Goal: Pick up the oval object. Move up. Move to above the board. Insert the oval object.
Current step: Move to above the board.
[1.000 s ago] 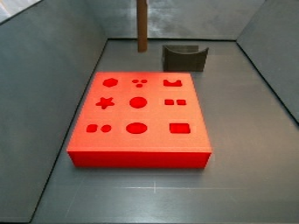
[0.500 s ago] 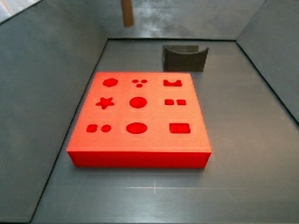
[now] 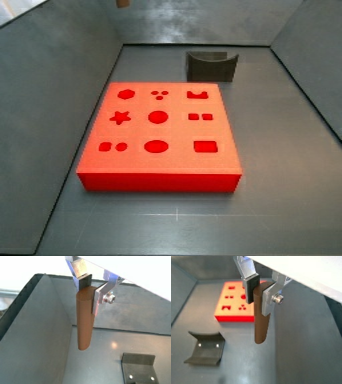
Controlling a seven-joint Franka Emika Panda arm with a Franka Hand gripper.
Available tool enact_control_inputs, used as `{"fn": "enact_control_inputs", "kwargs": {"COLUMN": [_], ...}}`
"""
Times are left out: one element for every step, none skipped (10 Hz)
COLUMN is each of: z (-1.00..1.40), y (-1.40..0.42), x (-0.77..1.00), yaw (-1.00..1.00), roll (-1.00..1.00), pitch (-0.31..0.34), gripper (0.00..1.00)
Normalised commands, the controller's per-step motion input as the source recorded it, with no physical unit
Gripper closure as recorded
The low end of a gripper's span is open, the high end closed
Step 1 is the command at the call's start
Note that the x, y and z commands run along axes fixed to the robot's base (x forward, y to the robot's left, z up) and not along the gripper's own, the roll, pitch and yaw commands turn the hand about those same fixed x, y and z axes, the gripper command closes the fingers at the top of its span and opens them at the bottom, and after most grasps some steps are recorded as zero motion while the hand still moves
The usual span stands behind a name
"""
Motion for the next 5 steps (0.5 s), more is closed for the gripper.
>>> {"fn": "enact_control_inputs", "kwargs": {"z": [0.07, 0.08, 0.08, 0.08, 0.08], "y": [-1.00, -1.00, -1.00, -1.00, -1.00], "x": [0.38, 0.38, 0.39, 0.40, 0.40], "yaw": [1.00, 1.00, 1.00, 1.00, 1.00], "roll": [-0.03, 0.00, -0.04, -0.05, -0.03], "pitch": [0.228, 0.255, 0.279, 0.289, 0.302], "gripper": [1.00, 1.00, 1.00, 1.00, 1.00]}}
